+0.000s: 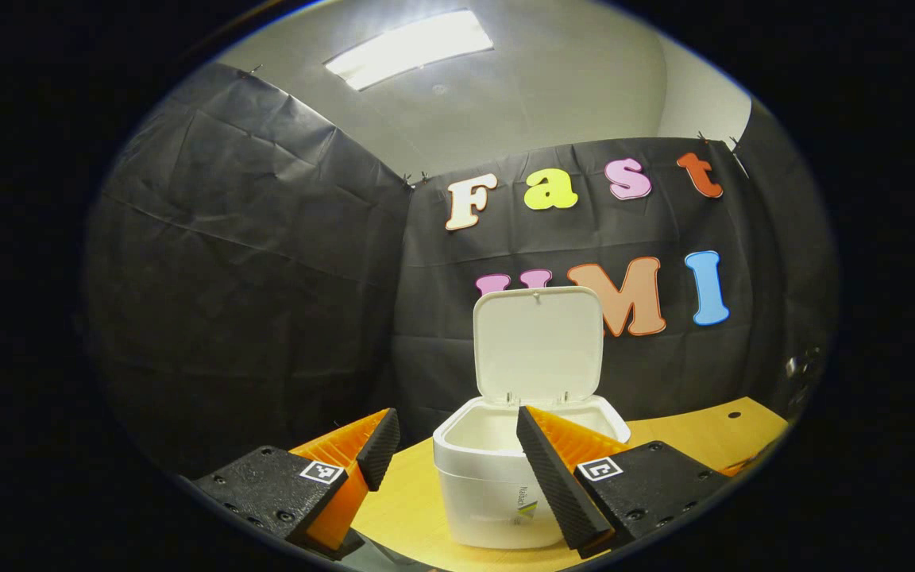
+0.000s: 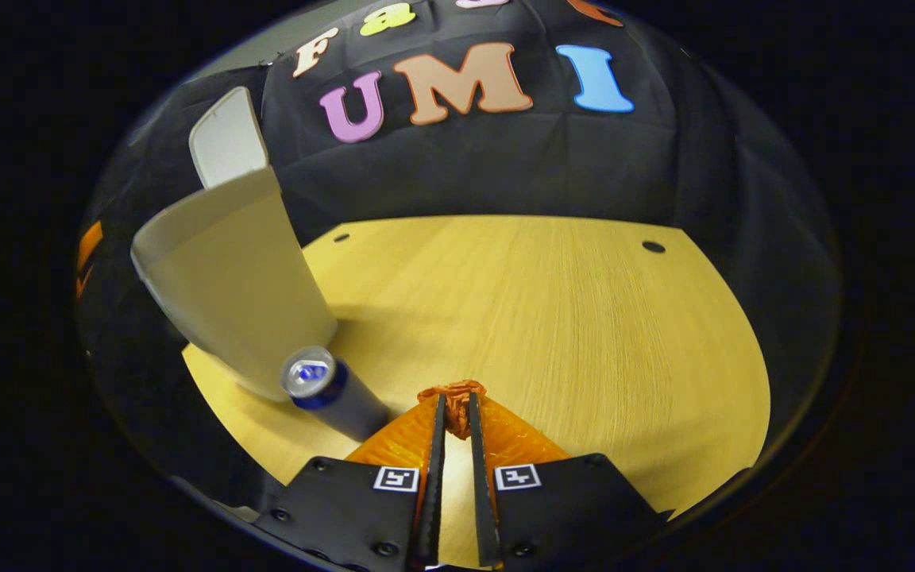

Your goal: Press the lid of the desktop garbage bin to open it, pick up the crumpled paper on the desktop and throw it into the bin, then pick up the pop can on the desktop and drop it into the bin, and finally close the garbage bin lid.

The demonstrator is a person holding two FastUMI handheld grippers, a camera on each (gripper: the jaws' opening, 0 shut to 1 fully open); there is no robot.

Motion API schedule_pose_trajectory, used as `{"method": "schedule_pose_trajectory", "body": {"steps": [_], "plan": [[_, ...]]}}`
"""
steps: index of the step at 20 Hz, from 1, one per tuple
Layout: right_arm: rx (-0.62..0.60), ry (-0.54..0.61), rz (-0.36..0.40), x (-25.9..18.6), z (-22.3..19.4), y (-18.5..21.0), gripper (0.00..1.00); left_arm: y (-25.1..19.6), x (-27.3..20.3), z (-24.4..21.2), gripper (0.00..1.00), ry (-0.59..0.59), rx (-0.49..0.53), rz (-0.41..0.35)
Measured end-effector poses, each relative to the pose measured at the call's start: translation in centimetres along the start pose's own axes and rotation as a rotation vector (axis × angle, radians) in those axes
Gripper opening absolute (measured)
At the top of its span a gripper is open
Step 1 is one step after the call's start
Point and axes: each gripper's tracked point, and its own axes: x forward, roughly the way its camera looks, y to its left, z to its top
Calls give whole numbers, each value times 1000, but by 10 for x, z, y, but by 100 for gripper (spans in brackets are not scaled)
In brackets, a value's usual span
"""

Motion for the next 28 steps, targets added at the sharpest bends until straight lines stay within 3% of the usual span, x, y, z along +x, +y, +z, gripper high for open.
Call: {"method": "schedule_pose_trajectory", "body": {"steps": [6, 10, 14, 18, 21, 23, 25, 28], "plan": [[-57, -226, 226, -43, 113, 100, 20, 10, -1, -4, 91, 7, -2, -3], [-143, -334, 365, -56, 166, 173, 20, 16, -3, -5, 90, 15, 4, 1], [-249, -370, 437, -59, 183, 240, 20, 23, -5, -2, 91, 17, 24, 8], [-359, -381, 429, -34, 183, 275, 20, 32, -9, 3, 91, 16, 9, 33], [-377, -357, 433, -22, 173, 283, 82, 32, -10, 6, 90, 12, 19, 34], [-368, -392, 417, -28, 183, 274, 83, 30, -9, 7, 90, 13, 26, 25], [-350, -435, 384, -38, 196, 261, 100, 22, -8, 10, 90, 7, 33, 4], [-306, -478, 312, -57, 214, 220, 99, -5, -5, 19, 94, -17, 38, -65]]}}
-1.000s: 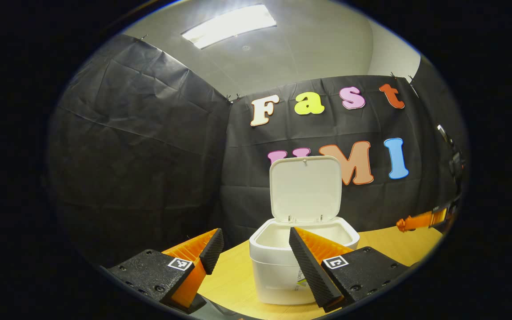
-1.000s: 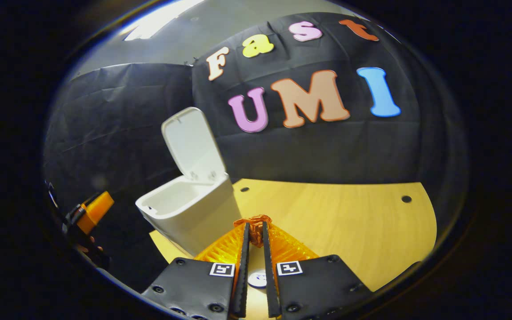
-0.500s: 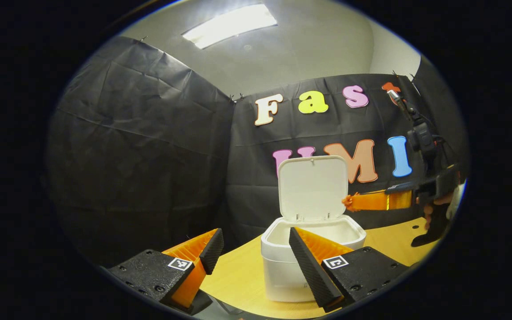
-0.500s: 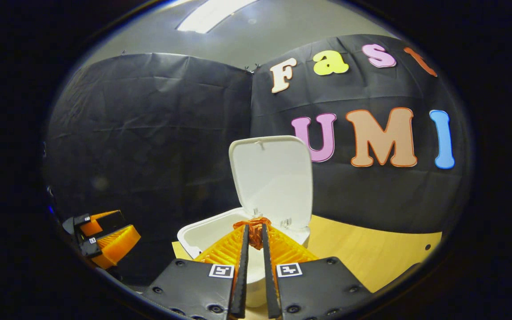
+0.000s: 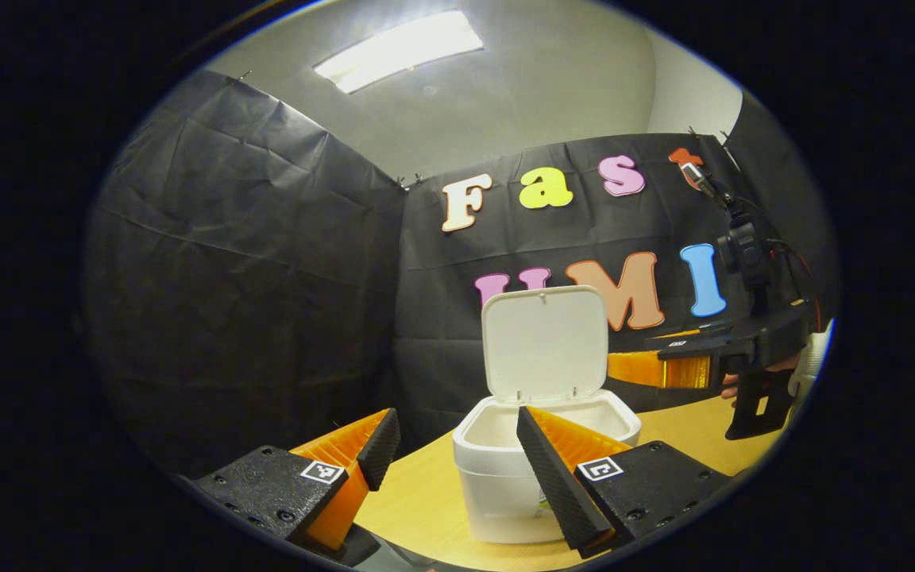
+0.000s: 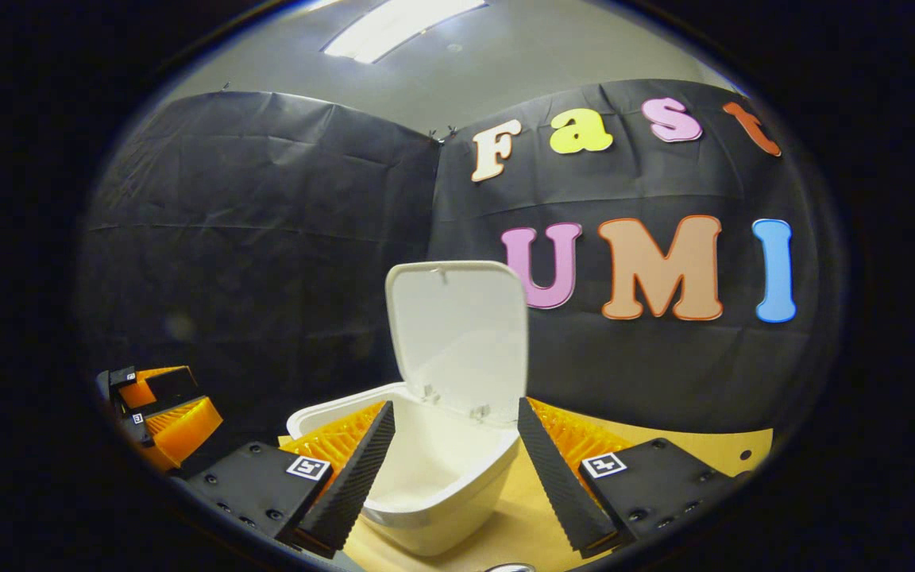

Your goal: Press the lid of the desktop garbage bin to open it, pick up the crumpled paper on the desktop and throw it into the bin, then pick up the pop can on the desktop and drop it into the bin, and finally close the garbage bin lid.

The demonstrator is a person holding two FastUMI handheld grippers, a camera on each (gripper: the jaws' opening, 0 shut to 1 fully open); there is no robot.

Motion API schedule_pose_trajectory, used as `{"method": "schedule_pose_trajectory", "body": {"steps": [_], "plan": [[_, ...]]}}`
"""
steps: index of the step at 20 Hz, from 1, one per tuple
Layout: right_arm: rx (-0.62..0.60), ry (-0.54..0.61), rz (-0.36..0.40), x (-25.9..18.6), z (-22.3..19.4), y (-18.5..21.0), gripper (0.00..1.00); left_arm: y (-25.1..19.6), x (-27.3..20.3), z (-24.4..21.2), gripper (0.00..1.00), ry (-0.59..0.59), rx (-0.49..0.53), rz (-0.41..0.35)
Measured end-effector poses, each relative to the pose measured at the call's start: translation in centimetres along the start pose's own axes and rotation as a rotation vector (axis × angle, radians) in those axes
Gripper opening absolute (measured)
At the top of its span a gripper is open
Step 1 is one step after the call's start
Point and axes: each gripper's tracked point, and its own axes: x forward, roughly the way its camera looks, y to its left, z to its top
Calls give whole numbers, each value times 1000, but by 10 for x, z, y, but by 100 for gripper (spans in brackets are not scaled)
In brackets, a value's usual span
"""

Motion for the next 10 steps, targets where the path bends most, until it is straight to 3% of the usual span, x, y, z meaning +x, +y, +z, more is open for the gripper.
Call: {"method": "schedule_pose_trajectory", "body": {"steps": [10], "plan": [[134, -60, -335, -129, 3, -128, 98, -153, 16, 16, 91, -64, -70, -389]]}}
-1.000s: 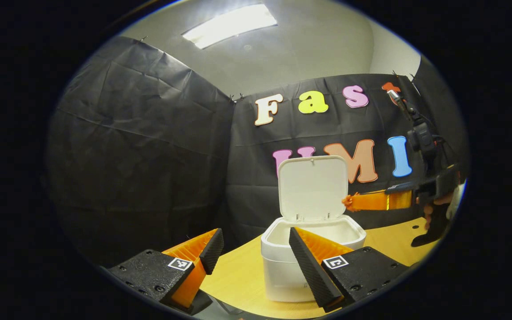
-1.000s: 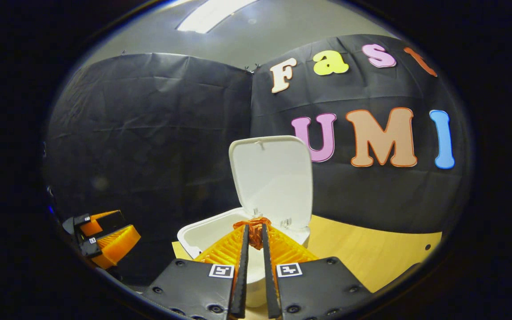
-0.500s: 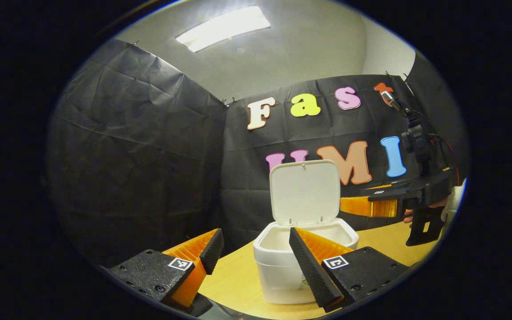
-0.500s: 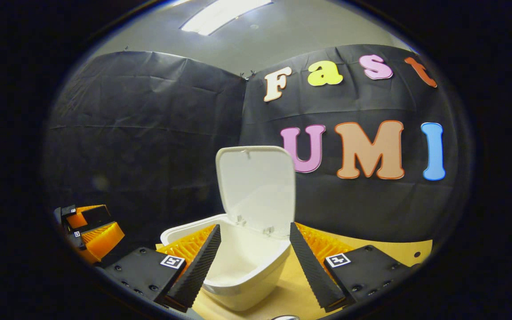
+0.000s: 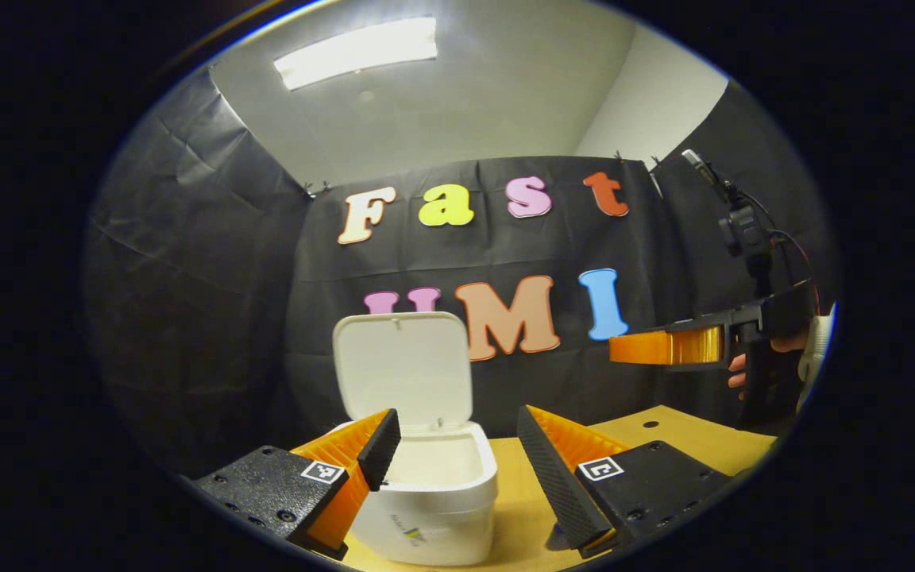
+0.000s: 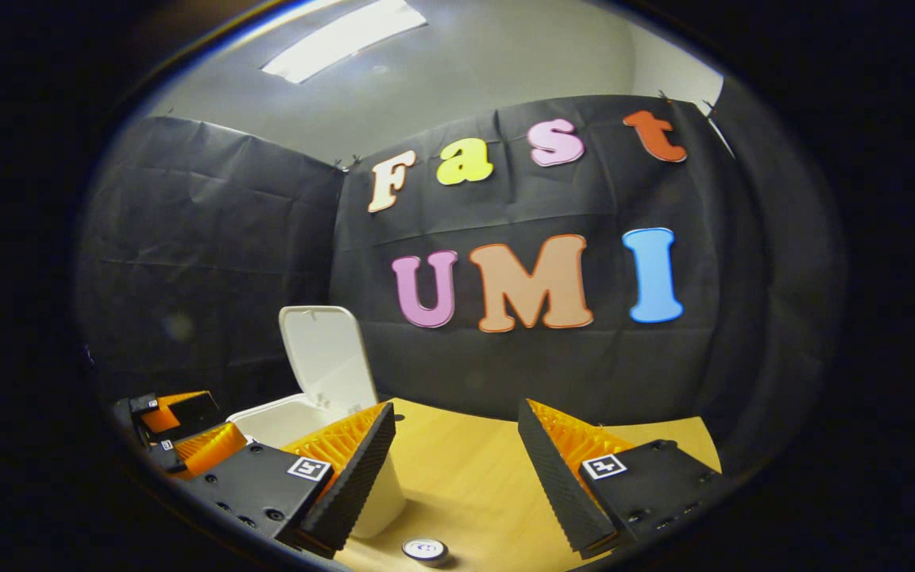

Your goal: Press the lid of the desktop garbage bin to open it, pick up the crumpled paper on the desktop and throw it into the bin, then pick up the pop can on the desktop and drop it into the bin, and finally close the garbage bin lid.

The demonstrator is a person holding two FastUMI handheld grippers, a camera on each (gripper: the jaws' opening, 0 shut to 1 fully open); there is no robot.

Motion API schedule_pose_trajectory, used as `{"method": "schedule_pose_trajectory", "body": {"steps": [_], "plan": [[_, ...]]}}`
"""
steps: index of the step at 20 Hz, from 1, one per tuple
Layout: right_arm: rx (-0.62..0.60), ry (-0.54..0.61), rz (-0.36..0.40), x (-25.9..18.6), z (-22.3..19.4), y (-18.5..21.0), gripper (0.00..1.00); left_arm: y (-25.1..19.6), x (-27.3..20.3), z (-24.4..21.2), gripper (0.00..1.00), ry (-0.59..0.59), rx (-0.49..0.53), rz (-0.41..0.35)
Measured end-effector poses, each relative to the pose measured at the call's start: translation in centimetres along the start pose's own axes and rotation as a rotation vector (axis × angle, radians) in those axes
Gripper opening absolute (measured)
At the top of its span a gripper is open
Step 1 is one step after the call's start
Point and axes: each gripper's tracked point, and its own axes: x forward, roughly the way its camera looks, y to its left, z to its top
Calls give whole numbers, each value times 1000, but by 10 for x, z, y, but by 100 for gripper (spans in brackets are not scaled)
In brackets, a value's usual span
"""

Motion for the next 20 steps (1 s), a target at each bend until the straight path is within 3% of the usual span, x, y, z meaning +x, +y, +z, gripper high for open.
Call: {"method": "schedule_pose_trajectory", "body": {"steps": [1, 2, 5, 9, 12, 13, 16, 20], "plan": [[12, -5, -38, -11, 1, -13, 99, -14, 4, -4, 94, 1, -8, -37], [23, -10, -76, -22, 1, -28, 99, -31, 7, -13, 91, 6, -18, -74], [72, -7, -170, -55, -6, -56, 99, -67, 15, -48, 93, 51, -40, -164], [179, -9, -224, -94, -17, -75, 97, -100, 15, -115, 94, 148, -46, -244], [220, -56, -302, -124, -16, -95, 92, -109, 13, -161, 93, 206, -39, -253], [221, -63, -325, -131, -19, -98, 97, -111, 13, -176, 94, 226, -47, -249], [135, -3, -406, -140, -39, -114, 97, -120, 11, -217, 94, 295, -67, -249], [71, 61, -408, -139, -55, -107, 98, -123, 2, -261, 94, 378, -44, -250]]}}
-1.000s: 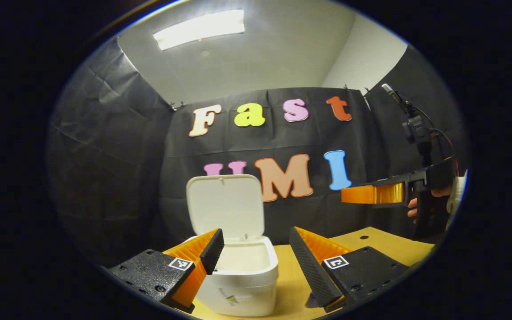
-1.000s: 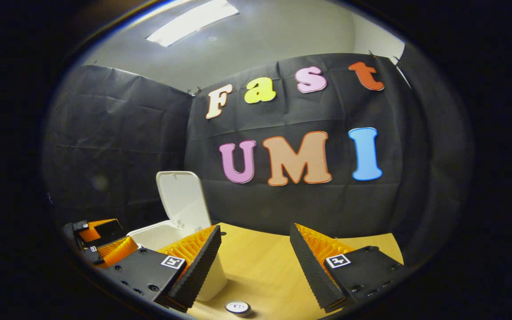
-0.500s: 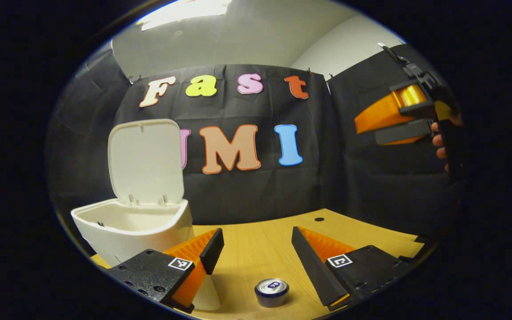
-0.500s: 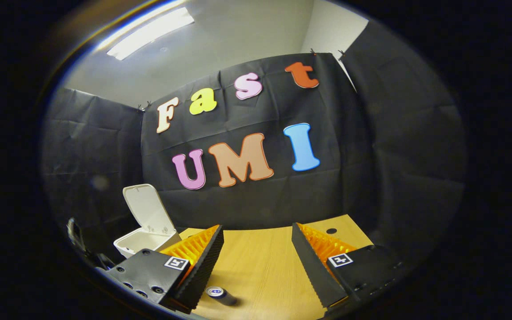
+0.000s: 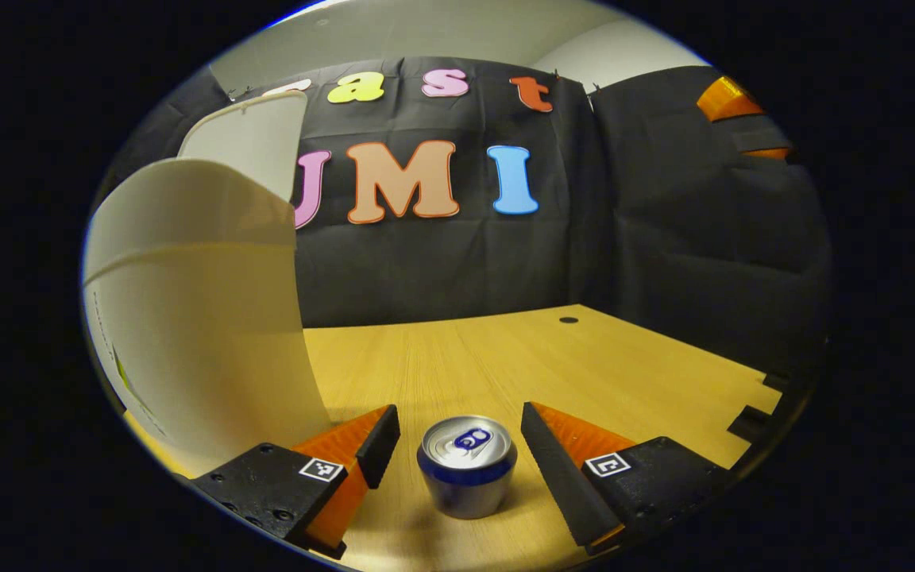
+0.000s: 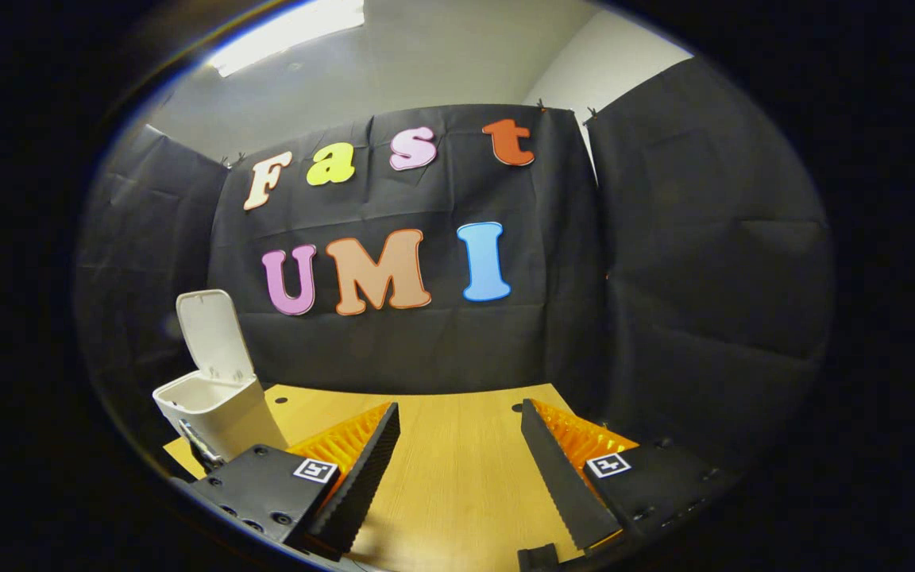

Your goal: Press the lid of the desktop garbage bin to open it, pick up the crumpled paper on the desktop and throw it into the bin, then pick up the pop can on the desktop and drop it into the bin, and finally close the garbage bin lid.

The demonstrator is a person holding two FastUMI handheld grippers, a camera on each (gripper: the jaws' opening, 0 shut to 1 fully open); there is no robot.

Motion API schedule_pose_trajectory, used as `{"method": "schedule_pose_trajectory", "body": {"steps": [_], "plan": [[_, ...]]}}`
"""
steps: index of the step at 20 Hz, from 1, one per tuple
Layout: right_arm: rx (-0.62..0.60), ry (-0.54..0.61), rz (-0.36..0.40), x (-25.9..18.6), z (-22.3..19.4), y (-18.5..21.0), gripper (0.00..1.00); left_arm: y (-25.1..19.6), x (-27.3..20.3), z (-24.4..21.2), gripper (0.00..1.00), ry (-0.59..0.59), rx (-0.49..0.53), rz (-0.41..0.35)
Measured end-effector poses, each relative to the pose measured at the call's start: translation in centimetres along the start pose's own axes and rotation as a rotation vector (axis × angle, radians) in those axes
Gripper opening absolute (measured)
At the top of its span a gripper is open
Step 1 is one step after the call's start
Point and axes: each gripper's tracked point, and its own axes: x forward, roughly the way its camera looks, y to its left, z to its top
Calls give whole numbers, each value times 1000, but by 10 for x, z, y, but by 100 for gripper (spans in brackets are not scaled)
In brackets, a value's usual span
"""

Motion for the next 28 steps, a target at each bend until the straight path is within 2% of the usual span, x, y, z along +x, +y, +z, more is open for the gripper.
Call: {"method": "schedule_pose_trajectory", "body": {"steps": [4, 6, 7, 11, 15, 20, 25, 28], "plan": [[99, 3, 24, -7, -4, 5, 97, -5, 6, -18, 93, 24, 5, -16], [86, 1, 7, -7, -7, 3, 97, -8, 8, -24, 89, 41, -2, -24], [73, 3, -3, -7, -9, 0, 97, -8, 7, -23, 80, 39, -7, -23], [56, 19, -18, -2, -15, -3, 97, -8, 7, -5, 78, 24, -23, -29], [15, 41, -14, 10, -24, 1, 98, -1, -6, 52, 78, -26, -69, -38], [24, 67, 45, 31, -30, 12, 98, 10, -20, 180, 77, -177, -140, -62], [64, 77, 129, 56, -28, 29, 98, 67, -40, 264, 77, -268, -94, 46], [86, 75, 181, 66, -26, 47, 98, 120, -59, 281, 77, -302, -46, 160]]}}
